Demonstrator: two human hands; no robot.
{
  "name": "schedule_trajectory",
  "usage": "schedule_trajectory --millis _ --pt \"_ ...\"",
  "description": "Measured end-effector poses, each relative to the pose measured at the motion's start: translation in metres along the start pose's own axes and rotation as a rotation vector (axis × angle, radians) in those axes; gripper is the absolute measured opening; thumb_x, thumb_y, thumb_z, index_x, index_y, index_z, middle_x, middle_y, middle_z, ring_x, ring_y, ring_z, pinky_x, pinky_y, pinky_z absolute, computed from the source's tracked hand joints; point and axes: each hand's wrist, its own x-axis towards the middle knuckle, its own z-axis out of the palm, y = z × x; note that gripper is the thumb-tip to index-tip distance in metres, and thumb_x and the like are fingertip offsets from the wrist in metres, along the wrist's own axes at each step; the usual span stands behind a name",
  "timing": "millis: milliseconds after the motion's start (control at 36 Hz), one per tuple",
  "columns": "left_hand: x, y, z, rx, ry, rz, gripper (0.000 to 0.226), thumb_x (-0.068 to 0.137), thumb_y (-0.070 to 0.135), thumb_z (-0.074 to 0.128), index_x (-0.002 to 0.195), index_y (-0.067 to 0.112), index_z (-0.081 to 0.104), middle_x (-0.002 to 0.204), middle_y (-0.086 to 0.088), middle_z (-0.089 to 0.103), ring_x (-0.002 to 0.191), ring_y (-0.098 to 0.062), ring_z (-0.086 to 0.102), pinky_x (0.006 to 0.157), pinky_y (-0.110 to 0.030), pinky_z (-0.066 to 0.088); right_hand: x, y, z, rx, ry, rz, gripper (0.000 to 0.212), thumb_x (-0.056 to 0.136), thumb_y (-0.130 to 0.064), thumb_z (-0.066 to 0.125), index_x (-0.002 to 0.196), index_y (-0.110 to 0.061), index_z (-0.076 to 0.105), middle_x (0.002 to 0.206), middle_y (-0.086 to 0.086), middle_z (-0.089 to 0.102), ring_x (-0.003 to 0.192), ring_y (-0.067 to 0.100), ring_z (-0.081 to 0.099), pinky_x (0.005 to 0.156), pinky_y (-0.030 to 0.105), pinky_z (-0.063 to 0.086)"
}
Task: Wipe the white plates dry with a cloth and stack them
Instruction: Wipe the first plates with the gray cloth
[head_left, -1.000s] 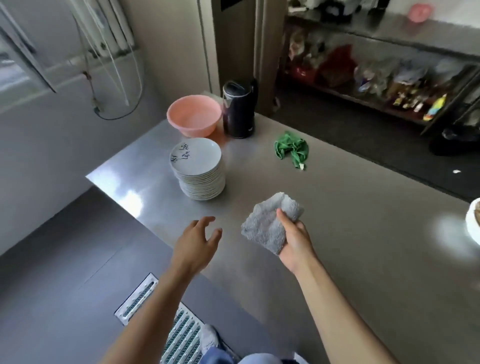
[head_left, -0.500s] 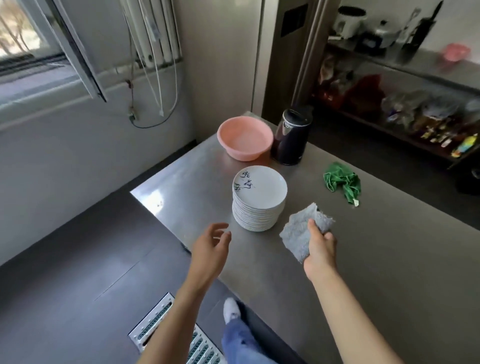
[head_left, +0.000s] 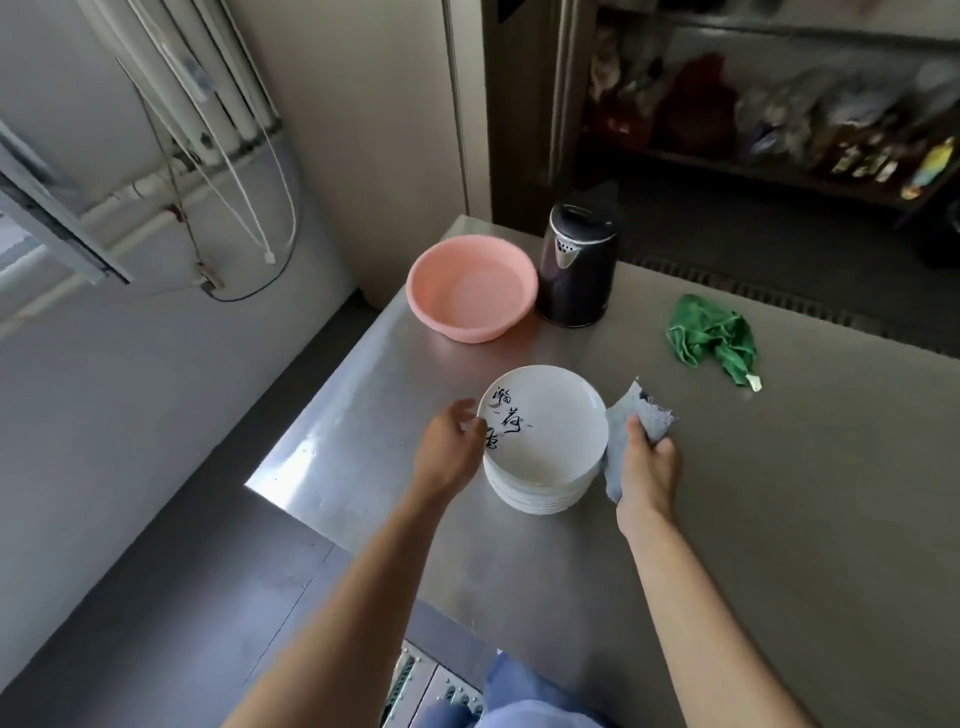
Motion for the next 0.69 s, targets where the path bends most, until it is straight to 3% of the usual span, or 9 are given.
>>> schedule_trajectory --millis 111,167,250,389,528,611,694 --pt "0.023 0.002 0.004 0.073 -0.072 0.028 0.028 0.094 0.012 0.054 0.116 0.013 0.070 0.095 0.002 0.067 0.090 -0.022 0.065 0.076 -0.028 0.043 -0.001 0.003 0.006 -0.001 0.053 -0.022 0.008 0.097 -0.025 0.059 0.099 -0.020 0.065 0.090 -0.017 0.067 0.075 -0.012 0.063 0.071 0.014 0.048" --pt "0.033 0.000 0.006 0.100 -0.109 0.037 0.024 0.093 0.011 0.054 0.111 0.009 0.070 0.093 -0.001 0.068 0.089 -0.027 0.067 0.073 -0.028 0.043 -0.004 0.006 0.009 -0.005 0.071 -0.033 0.007 0.098 -0.025 0.059 0.098 -0.021 0.065 0.088 -0.021 0.067 0.073 -0.017 0.062 0.065 0.006 0.046" --pt "0.046 -0.002 0.009 0.149 -0.167 0.075 0.026 0.090 0.007 0.052 0.107 0.011 0.071 0.097 -0.004 0.071 0.087 -0.027 0.065 0.071 -0.025 0.042 -0.011 0.009 0.013 -0.039 0.105 -0.047 0.013 0.097 -0.028 0.059 0.086 -0.027 0.065 0.081 -0.023 0.068 0.074 -0.012 0.062 0.064 0.007 0.046" --pt "0.063 -0.006 0.007 0.155 -0.241 0.106 0.022 0.088 0.003 0.052 0.086 0.017 0.069 0.076 0.002 0.066 0.068 -0.020 0.058 0.052 -0.013 0.037 -0.017 0.016 0.021 -0.053 0.165 -0.089 0.011 0.095 -0.026 0.059 0.086 -0.026 0.065 0.090 -0.011 0.072 0.083 0.005 0.066 0.074 0.022 0.051" --pt "0.072 -0.016 -0.001 0.091 -0.295 0.109 0.036 0.087 0.003 0.054 0.108 0.019 0.078 0.098 0.005 0.075 0.092 -0.018 0.068 0.077 -0.023 0.048 -0.029 0.026 0.026 -0.023 0.230 -0.097 0.014 0.097 -0.025 0.060 0.085 -0.021 0.066 0.079 -0.014 0.070 0.071 0.002 0.061 0.064 0.013 0.048" --pt "0.078 -0.023 -0.003 0.054 -0.331 0.094 0.030 0.087 0.006 0.059 0.109 0.017 0.077 0.100 0.003 0.073 0.098 -0.022 0.070 0.089 -0.034 0.056 -0.034 0.033 0.029 -0.039 0.230 -0.089 0.017 0.095 -0.026 0.061 0.082 -0.016 0.063 0.070 -0.011 0.060 0.064 0.008 0.050 0.062 0.025 0.043" --pt "0.084 -0.028 -0.005 0.007 -0.348 0.086 0.021 0.086 0.010 0.066 0.105 0.015 0.074 0.095 0.005 0.070 0.095 -0.025 0.069 0.089 -0.039 0.056 -0.039 0.034 0.034 -0.049 0.218 -0.111 0.016 0.095 -0.024 0.062 0.079 -0.024 0.062 0.066 -0.016 0.057 0.062 0.008 0.047 0.060 0.026 0.040"
